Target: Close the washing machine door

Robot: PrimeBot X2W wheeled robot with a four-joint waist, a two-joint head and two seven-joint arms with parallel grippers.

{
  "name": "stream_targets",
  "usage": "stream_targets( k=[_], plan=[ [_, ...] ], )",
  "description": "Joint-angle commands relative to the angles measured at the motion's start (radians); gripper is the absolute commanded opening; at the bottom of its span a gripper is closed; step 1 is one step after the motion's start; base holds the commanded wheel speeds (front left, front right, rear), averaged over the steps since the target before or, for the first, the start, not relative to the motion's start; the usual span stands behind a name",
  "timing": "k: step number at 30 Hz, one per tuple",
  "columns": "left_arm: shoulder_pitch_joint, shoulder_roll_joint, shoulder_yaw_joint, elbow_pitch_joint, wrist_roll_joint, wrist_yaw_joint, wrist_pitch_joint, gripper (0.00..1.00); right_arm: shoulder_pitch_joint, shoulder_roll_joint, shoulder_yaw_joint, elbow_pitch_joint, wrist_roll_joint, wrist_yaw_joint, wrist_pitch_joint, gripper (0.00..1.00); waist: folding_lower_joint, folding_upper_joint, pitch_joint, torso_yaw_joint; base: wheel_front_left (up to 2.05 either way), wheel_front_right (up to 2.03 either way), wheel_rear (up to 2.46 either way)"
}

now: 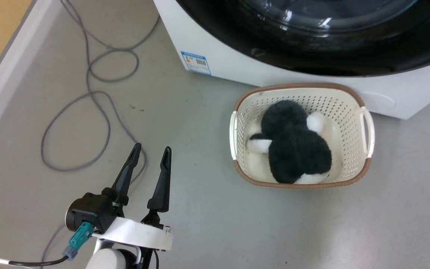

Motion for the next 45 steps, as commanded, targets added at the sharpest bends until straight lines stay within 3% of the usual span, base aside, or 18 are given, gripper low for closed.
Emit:
stream_targets(
  k=[1,11,20,31,32,33,45],
  plan=[
    [0.001,-0.002,0.007,0.003,-0.003,-0.004,-0.004,1.00,-0.017,-0.006,-0.015,0.002,-0.003,-0.011,-0.025,0.00,-0.0001,0.0000,-0.026,-0.011,0.00,0.00,0.00],
    [0.043,-0.002,0.073,0.022,0.000,0.003,-0.004,1.00,0.167,0.058,0.064,-0.042,0.065,-0.011,-0.079,0.00,-0.0001,0.0000,-0.164,-0.085,0.00,0.00,0.00],
    [0.096,-0.003,0.119,0.058,0.034,0.013,-0.004,1.00,0.433,0.079,0.156,-0.210,0.057,-0.011,-0.141,0.00,-0.0001,0.0000,-0.299,-0.166,0.00,0.00,0.00],
    [0.165,-0.003,0.128,0.060,0.060,0.014,-0.004,1.00,0.769,0.228,0.050,-0.465,-0.058,-0.011,-0.170,0.00,-0.0001,0.0000,-0.398,-0.233,0.00,0.00,0.00],
    [0.172,-0.003,0.128,0.059,0.061,0.017,-0.004,1.00,0.796,0.242,0.043,-0.484,-0.070,-0.011,-0.169,0.20,-0.0001,0.0000,-0.404,-0.237,0.00,0.00,0.00],
    [0.178,-0.003,0.128,0.057,0.060,0.019,-0.004,1.00,0.821,0.252,0.038,-0.501,-0.083,-0.011,-0.168,1.00,-0.0001,0.0000,-0.410,-0.241,0.00,0.00,0.00],
    [0.227,0.001,0.102,0.058,0.105,0.034,-0.004,1.00,0.978,0.311,0.005,-0.557,-0.166,-0.011,-0.170,1.00,-0.0001,0.0000,-0.422,-0.260,0.00,0.00,0.00]
  ],
)
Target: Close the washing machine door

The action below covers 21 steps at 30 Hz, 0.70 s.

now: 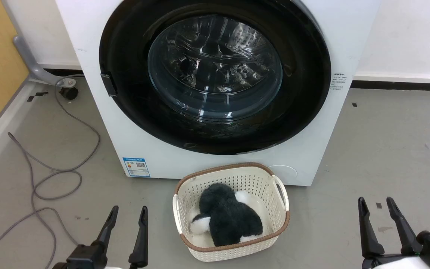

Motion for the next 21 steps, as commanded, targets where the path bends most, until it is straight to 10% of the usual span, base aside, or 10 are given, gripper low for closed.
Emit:
stream_targets(
  k=[1,15,16,21],
  plan=[
    [0.016,0.002,-0.001,-0.003,0.006,0.005,-0.004,1.00,0.013,0.006,0.000,-0.005,-0.004,-0.001,-0.008,1.00,0.0001,0.0000,0.000,0.000,0.00,0.00,0.00],
    [0.020,0.004,-0.013,-0.002,0.021,0.009,-0.004,1.00,0.030,0.011,0.013,0.012,-0.009,-0.001,-0.016,1.00,0.0001,0.0000,0.004,0.012,0.00,0.00,0.00],
    [0.012,0.001,-0.013,0.001,0.018,0.008,0.001,0.00,0.018,0.005,0.012,0.011,-0.008,0.000,-0.013,0.00,0.0001,0.0000,0.004,0.012,0.00,0.00,0.00],
    [0.010,0.000,-0.011,-0.001,0.020,0.010,0.006,0.00,0.017,0.005,0.012,0.010,-0.011,0.000,-0.010,0.00,0.0001,0.0000,0.004,0.011,0.00,0.00,0.00]
  ],
)
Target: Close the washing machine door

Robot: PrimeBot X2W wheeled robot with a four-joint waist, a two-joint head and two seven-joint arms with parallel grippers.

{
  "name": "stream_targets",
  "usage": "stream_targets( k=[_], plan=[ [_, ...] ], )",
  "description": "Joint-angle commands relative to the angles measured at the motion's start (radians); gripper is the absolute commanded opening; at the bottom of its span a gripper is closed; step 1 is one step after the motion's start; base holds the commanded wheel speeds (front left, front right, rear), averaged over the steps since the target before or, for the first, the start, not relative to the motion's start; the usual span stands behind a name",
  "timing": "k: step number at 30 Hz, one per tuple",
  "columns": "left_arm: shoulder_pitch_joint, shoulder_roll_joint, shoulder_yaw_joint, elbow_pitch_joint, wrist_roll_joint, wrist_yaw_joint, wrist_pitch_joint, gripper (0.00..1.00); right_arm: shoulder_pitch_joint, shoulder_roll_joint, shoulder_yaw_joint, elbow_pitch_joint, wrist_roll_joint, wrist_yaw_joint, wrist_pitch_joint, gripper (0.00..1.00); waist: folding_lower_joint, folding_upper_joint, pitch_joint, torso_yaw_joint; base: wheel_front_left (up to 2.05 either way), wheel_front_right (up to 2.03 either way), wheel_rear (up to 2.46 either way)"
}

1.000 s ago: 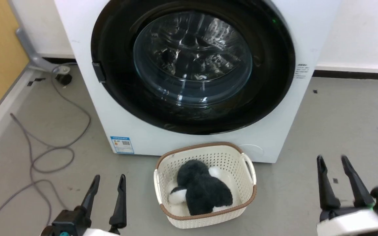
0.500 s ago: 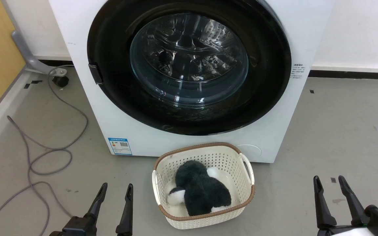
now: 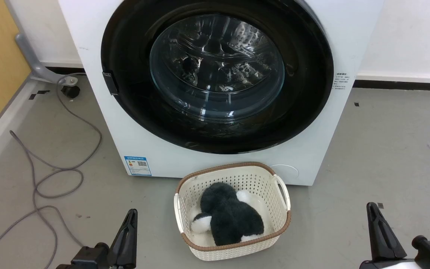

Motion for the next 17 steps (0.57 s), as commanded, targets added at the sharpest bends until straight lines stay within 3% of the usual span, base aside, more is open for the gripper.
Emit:
stream_targets(
  k=[1,17],
  plan=[
    [-0.003,0.000,0.001,-0.002,0.004,0.002,0.005,0.00,-0.003,0.000,0.001,-0.001,-0.005,0.000,0.005,0.00,0.0000,0.0000,0.000,-0.001,0.00,0.00,0.00],
    [-0.016,0.000,0.008,-0.014,0.022,0.013,0.038,0.00,-0.017,0.001,0.007,-0.008,-0.032,0.000,0.033,0.00,0.0000,0.0000,0.002,-0.007,0.00,0.00,0.00]
  ],
)
